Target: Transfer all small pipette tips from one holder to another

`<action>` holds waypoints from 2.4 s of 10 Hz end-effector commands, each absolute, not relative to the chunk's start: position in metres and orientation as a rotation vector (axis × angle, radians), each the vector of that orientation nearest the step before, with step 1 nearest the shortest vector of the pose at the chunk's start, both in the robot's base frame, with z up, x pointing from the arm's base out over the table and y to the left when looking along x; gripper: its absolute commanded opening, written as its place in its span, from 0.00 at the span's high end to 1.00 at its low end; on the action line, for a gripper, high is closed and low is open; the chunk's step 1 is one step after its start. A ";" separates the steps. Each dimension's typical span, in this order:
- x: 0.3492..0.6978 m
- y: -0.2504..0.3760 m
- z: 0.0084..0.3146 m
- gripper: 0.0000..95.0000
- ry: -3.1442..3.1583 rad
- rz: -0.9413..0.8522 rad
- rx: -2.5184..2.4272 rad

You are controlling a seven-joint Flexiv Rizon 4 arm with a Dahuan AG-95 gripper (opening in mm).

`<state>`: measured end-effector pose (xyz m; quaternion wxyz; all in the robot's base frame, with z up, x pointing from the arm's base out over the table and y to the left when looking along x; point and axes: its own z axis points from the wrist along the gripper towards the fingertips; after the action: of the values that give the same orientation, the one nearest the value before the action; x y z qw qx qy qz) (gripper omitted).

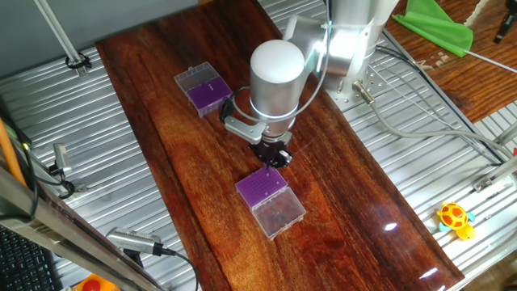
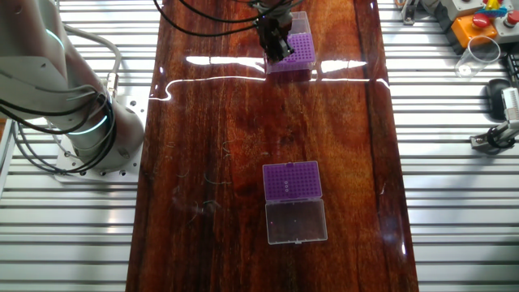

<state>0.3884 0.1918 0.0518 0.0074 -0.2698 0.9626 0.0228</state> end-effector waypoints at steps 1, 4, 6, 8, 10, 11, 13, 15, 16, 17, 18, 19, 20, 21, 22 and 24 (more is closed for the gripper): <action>0.389 0.191 0.067 1.00 3.016 0.075 -0.847; 0.389 0.191 0.089 1.00 3.019 0.082 -0.853; 0.389 0.191 0.109 1.00 3.029 0.085 -0.856; 0.394 0.169 0.118 1.00 3.016 0.093 -0.914; 0.399 0.126 0.124 1.00 2.999 0.103 -1.012; 0.400 0.122 0.125 1.00 2.997 0.104 -1.023; 0.400 0.102 0.126 1.00 3.014 0.109 -1.026; 0.400 0.102 0.126 1.00 3.046 0.100 -0.921; 0.400 0.102 0.126 1.00 3.057 0.094 -0.878; 0.400 0.102 0.126 1.00 3.078 0.089 -0.776; 0.400 0.102 0.126 1.00 3.084 0.088 -0.739; 0.400 0.102 0.126 1.00 3.094 0.077 -0.701; 0.400 0.102 0.126 1.00 3.097 0.071 -0.682; 0.400 0.102 0.126 1.00 3.101 0.058 -0.659; 0.400 0.102 0.126 1.00 3.100 0.060 -0.663; 0.400 0.102 0.126 1.00 3.103 0.060 -0.662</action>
<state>0.3997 0.1010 0.1260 -0.0153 -0.2069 0.9781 0.0180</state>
